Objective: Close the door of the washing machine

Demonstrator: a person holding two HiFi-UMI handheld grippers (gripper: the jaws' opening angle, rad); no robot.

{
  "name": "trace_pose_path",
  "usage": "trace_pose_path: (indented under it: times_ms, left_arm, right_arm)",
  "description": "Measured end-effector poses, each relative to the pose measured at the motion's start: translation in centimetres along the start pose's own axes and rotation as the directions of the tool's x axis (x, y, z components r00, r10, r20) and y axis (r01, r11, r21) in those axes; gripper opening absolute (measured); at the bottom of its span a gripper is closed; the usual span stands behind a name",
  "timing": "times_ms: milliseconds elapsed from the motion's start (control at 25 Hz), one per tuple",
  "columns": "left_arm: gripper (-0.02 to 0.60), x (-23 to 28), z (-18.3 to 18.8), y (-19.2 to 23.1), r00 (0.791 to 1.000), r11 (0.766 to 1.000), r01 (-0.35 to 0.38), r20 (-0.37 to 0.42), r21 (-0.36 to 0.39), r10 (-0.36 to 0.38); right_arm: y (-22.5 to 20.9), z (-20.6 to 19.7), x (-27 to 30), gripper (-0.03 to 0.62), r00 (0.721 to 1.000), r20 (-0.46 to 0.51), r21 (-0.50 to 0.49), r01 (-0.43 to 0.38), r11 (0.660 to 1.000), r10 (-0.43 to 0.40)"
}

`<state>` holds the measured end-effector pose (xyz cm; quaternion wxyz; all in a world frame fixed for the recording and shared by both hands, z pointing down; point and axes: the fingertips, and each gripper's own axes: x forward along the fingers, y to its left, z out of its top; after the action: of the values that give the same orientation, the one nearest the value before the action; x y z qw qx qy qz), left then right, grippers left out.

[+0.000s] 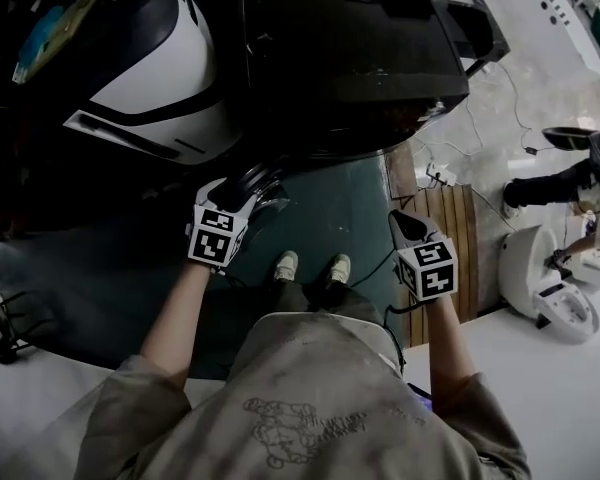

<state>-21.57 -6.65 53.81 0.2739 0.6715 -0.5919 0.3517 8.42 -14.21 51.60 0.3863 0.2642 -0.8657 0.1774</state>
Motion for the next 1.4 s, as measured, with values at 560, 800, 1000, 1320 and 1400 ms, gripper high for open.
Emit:
trace_pose_path:
  times_ms: [560,800,1000,1320,1400]
  left_arm:
    - [0.245,4.9,-5.3,2.6,0.993,0.999,-0.022,-0.113,0.032,0.025]
    - [0.244,7.6,-7.8,3.7,0.985,1.000,0.017,-0.173,0.022,-0.013]
    - [0.239,9.4,-9.5,4.7,0.978,0.999,0.039,-0.206,0.000,-0.039]
    - [0.219,12.1,-12.8,5.0,0.956,0.995,0.094,-0.278,-0.029,-0.098]
    - [0.215,12.6,-13.0,5.0,0.953,0.994,0.106,-0.281,-0.028,-0.110]
  right_arm:
    - [-0.5,-2.7,6.3,0.028,0.994,-0.085,-0.042,-0.066,0.997,0.062]
    - [0.2,-4.4,8.6,0.028,0.991,-0.121,-0.038,-0.069,0.997,0.064]
    - [0.8,-5.3,10.2,0.028,0.987,-0.147,-0.037,-0.075,0.997,0.069]
    - [1.7,-6.3,12.0,0.029,0.981,-0.176,-0.044,-0.087,0.995,0.078]
    - [2.0,-6.3,12.4,0.028,0.980,-0.180,-0.042,-0.090,0.995,0.081]
